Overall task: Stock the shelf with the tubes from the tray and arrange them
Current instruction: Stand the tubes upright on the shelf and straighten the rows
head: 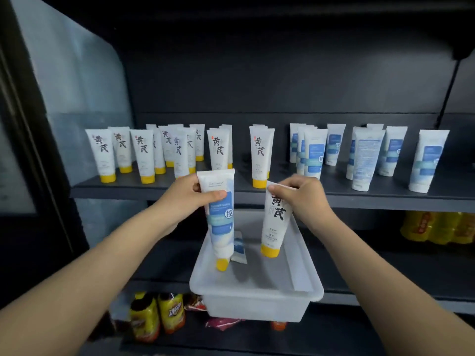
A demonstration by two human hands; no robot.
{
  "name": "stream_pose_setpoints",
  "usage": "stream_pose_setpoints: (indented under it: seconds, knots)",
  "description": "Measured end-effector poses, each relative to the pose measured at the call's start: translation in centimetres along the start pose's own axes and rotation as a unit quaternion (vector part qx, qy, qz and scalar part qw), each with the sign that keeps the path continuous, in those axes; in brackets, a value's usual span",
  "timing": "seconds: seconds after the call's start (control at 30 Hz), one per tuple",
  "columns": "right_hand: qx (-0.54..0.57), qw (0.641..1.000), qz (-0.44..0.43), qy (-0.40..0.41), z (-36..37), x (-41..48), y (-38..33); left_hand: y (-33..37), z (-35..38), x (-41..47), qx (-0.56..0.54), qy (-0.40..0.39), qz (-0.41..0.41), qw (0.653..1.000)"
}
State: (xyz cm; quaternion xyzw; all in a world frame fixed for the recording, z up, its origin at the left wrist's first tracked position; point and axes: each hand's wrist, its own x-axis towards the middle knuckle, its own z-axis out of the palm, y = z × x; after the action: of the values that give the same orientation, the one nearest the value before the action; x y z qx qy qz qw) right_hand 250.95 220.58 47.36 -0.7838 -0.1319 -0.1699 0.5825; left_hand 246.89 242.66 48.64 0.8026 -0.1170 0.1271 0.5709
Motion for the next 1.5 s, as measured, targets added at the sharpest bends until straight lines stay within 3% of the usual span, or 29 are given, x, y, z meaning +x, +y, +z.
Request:
stream_pose_setpoints:
  seconds: [0.47, 0.73, 1.0, 1.17, 1.5]
  knots:
    - [-0.077, 0.976, -0.126, -0.161, 5.5, 6.3, -17.4, 9.1, -16.1, 4.2, 0.058, 0.03, 0.071, 0.995]
    - [-0.109, 0.975, -0.161, -0.109, 14.3, 13.8, -22.4, 9.3, -27.5, 11.2, -0.007, 0.044, 0.164, 0.985]
    - [-0.178, 0.969, -0.161, -0.061, 22.6, 21.9, -26.3, 7.3, -38.6, 18.6, -0.009, 0.048, 0.193, 0.98]
    - [-0.266, 0.95, -0.147, -0.066, 27.5, 26.9, -27.7, 4.9, -43.3, 22.4, -0.063, 0.065, 0.199, 0.976]
    - [-0.387, 0.9, -0.168, -0.112, 34.8, 35.1, -26.1, -1.0, -48.3, 27.5, -0.06, 0.082, 0.17, 0.98]
